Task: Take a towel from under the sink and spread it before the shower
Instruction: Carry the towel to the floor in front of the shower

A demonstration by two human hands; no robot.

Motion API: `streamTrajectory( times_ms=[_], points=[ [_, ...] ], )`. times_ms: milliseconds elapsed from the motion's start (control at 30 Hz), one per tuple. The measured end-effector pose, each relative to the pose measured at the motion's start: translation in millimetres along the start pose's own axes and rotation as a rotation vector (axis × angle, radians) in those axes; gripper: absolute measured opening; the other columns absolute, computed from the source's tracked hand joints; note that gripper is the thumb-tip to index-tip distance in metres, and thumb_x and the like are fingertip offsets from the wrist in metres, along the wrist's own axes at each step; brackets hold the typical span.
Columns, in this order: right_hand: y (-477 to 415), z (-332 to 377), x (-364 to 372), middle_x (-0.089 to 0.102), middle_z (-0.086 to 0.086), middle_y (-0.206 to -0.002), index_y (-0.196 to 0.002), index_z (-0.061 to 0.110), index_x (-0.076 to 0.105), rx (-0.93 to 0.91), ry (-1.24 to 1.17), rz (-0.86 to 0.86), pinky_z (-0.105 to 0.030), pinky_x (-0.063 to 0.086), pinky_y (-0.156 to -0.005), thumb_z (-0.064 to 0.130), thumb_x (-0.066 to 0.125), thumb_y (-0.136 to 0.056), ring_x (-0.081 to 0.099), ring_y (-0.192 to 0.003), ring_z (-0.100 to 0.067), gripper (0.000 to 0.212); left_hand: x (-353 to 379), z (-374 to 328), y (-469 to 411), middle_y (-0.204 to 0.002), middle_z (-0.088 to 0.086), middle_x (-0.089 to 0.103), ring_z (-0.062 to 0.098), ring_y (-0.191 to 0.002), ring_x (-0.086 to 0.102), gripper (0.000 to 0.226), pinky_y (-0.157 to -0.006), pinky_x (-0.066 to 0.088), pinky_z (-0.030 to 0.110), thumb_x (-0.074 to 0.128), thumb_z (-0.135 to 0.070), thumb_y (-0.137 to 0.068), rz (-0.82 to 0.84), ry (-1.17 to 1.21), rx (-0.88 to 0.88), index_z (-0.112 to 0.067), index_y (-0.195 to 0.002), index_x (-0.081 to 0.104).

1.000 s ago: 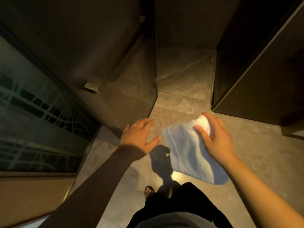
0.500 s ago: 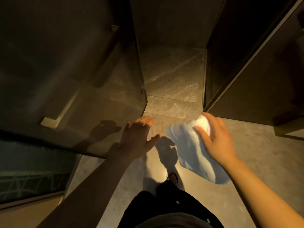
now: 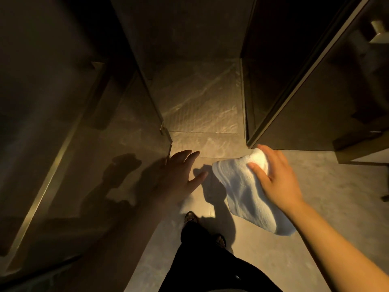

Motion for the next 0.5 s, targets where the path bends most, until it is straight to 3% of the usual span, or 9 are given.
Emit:
streamTrajectory(
  times_ms=[233,333,500],
  points=[
    [-50,-29,6,0.051,-0.003,-0.114,-0.133,0.025,0.044,0.020,-0.026,-0.033,-0.027,0.038,-0.079,0.042,0.053,-0.089,0.050,-0.097,-0.016,0.048,15,0,-82,-0.152,-0.003,0.030,0.017,-0.139,0.027,0.072,-0.111,0.026,0.050,0.023,-0.068,-0.083,0.020,-0.098,0.073,-0.029,-0.144,0.027],
    [-66,-48,7,0.050,0.000,-0.114,-0.133,0.025,0.043,0.009,-0.042,-0.041,-0.025,0.038,-0.076,0.043,0.053,-0.089,0.045,-0.093,-0.009,0.049,36,-7,-109,-0.149,-0.003,0.036,0.017,-0.137,0.033,0.070,-0.107,0.032,0.051,0.024,-0.068,-0.083,0.004,-0.023,0.067,-0.030,-0.141,0.030],
    [-90,-98,27,0.049,0.004,-0.112,-0.132,0.029,0.043,-0.030,-0.080,0.027,-0.011,0.034,-0.075,0.042,0.053,-0.089,0.046,-0.095,-0.008,0.046,83,-20,-145,-0.147,0.000,0.039,0.018,-0.136,0.034,0.070,-0.105,0.034,0.051,0.021,-0.066,-0.082,-0.067,0.018,0.036,-0.031,-0.141,0.034]
  ],
)
Point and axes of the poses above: each hand's wrist, its own y-axis away from the middle knuckle, its own x-axis out of the palm, z = x × y, the point moved 10 cm from there along -y, towards the middle knuckle
